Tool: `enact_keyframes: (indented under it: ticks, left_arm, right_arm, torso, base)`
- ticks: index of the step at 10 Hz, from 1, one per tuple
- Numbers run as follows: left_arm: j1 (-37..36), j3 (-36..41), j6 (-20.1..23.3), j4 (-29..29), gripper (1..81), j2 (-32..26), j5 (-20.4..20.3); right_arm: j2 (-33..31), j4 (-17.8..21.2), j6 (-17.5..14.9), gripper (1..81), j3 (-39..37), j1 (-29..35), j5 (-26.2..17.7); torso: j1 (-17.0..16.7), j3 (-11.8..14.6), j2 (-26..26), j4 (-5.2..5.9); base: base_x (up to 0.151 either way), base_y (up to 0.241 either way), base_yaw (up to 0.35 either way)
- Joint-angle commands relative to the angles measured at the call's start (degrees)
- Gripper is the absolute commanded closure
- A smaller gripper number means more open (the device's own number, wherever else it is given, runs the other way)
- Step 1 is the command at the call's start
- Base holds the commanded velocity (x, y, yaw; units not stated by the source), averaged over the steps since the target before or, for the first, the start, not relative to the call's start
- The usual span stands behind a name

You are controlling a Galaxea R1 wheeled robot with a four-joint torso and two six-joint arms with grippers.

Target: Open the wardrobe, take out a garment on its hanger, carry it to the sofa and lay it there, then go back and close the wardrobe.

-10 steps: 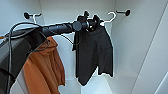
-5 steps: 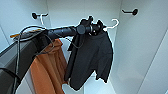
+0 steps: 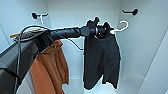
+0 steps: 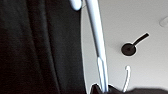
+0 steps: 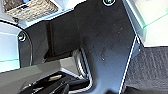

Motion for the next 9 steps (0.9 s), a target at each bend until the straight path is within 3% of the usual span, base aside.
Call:
enact_keyframes:
  ticks: [1,3,5,7,9]
  left_arm:
    - [-9.72,4.69,1.21,6.14,81.1,-0.39,-5.40]
    - [-7.89,10.05,1.13,8.78,81.1,-2.58,-6.18]
    - [-5.86,14.36,1.21,10.19,81.1,-6.18,-10.22]
    - [-5.06,16.91,1.21,10.20,81.1,-8.74,-10.58]
    - [-4.63,18.59,1.12,10.20,81.1,-9.89,-10.66]
  right_arm:
    - [0.00,0.27,-0.01,1.0,0.29,2.28,-3.44]
    - [0.09,0.27,-0.01,1.0,0.29,2.28,-3.44]
    - [0.09,0.27,-0.01,1.0,0.29,2.29,-3.44]
    - [0.00,0.27,-0.01,1.0,0.29,2.28,-3.44]
    - [0.18,0.19,-0.10,1.0,0.63,2.29,-3.44]
  torso:
    - [0.00,0.00,0.00,0.00]
    - [0.00,0.00,0.00,0.00]
    - [0.00,0.00,0.00,0.00]
    - [0.00,0.00,0.00,0.00]
    - [0.00,4.12,0.00,0.00]
  base:
    - [0.000,0.000,0.000]
    - [0.000,0.000,0.000]
    - [0.000,0.000,0.000]
    - [0.000,0.000,0.000]
    - [0.000,0.000,0.000]
